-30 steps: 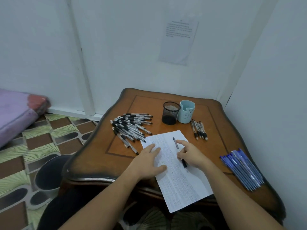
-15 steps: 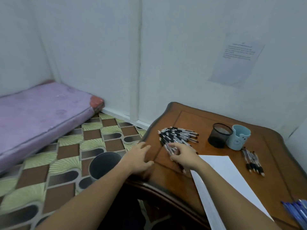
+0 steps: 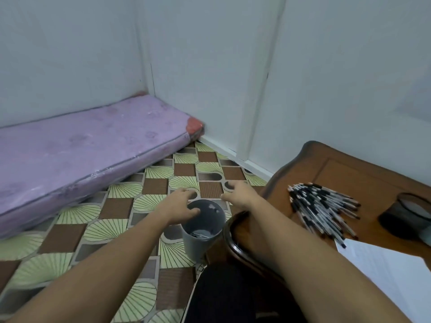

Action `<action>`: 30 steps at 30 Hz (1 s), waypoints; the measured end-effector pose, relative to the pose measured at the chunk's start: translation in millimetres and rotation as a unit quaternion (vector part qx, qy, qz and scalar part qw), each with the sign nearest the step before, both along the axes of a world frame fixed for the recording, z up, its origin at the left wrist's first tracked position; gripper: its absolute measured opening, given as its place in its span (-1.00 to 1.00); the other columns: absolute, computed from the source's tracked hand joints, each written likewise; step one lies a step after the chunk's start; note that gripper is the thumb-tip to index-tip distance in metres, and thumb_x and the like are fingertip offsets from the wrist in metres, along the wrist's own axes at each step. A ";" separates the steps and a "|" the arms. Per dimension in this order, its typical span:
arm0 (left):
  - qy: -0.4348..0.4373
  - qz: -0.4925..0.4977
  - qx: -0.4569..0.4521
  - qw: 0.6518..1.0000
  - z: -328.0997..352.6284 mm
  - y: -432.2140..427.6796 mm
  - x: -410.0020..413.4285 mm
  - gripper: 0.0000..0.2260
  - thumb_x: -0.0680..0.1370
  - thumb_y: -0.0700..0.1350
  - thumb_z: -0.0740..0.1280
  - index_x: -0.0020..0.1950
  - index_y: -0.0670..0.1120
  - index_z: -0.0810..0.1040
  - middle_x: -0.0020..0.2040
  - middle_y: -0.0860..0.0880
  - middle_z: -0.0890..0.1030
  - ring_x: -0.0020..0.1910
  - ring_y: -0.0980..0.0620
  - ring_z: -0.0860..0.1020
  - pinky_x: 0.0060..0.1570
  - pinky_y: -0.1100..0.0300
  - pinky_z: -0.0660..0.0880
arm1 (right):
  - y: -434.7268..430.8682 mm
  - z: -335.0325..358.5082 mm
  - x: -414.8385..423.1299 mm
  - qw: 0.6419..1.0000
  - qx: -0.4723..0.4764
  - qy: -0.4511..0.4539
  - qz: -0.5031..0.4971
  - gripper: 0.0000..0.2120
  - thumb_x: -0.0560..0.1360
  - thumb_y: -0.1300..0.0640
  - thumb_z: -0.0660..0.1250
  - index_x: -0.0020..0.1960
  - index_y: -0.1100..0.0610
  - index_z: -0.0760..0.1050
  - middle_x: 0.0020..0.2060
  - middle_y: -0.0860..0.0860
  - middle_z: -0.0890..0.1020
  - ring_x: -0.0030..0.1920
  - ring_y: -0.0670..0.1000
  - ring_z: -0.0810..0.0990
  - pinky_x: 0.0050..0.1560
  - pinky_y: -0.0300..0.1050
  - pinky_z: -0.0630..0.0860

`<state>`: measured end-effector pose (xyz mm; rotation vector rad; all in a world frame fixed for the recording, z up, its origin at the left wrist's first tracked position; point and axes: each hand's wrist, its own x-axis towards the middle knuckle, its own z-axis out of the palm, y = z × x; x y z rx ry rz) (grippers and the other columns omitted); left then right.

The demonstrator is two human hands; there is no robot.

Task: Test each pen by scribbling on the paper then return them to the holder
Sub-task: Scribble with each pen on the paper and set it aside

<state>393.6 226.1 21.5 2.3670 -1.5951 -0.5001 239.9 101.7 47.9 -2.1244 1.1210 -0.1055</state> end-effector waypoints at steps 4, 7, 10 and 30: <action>0.006 -0.004 -0.014 1.000 -1.9 -9.4 -3.5 -0.40 0.54 0.14 0.32 0.51 -0.03 0.27 0.44 -0.06 0.36 0.36 -0.01 0.38 0.28 0.09 0.37 | -3.7 -6.5 -13.3 0.999 -0.037 -0.004 0.012 -0.47 0.61 0.08 0.32 0.54 0.08 0.30 0.41 0.06 0.48 0.34 0.08 0.50 0.23 -0.10 0.44; 0.015 -0.027 -0.033 0.999 -0.3 -22.6 -23.7 -0.38 0.55 0.14 0.31 0.54 -0.01 0.22 0.49 -0.05 0.30 0.41 -0.02 0.33 0.36 0.03 0.33 | -6.9 -6.0 -43.8 0.997 -0.071 -0.017 0.003 -0.56 0.61 0.08 0.30 0.48 0.06 0.39 0.29 0.02 0.55 0.19 0.02 0.54 0.15 -0.14 0.46; 0.014 -0.069 -0.065 0.995 2.5 -37.8 -53.9 -0.39 0.55 0.13 0.30 0.54 -0.03 0.23 0.50 -0.06 0.28 0.44 -0.02 0.29 0.39 0.06 0.25 | -7.3 -4.5 -82.1 0.995 -0.089 -0.045 -0.030 -0.63 0.60 0.10 0.31 0.39 0.02 0.47 0.14 -0.04 0.58 0.08 -0.05 0.54 0.09 -0.12 0.53; -0.076 -0.231 -0.045 0.969 -33.9 -55.4 -229.2 -0.32 0.50 0.33 0.17 0.52 0.01 0.23 0.53 0.01 0.17 0.50 0.00 0.08 0.44 -0.11 -0.03 | 20.1 -30.4 -246.8 0.972 -0.114 0.042 -0.202 -0.92 0.45 0.06 0.44 -0.08 0.03 0.57 -0.25 -0.09 0.56 -0.20 -0.12 0.53 -0.24 -0.21 0.44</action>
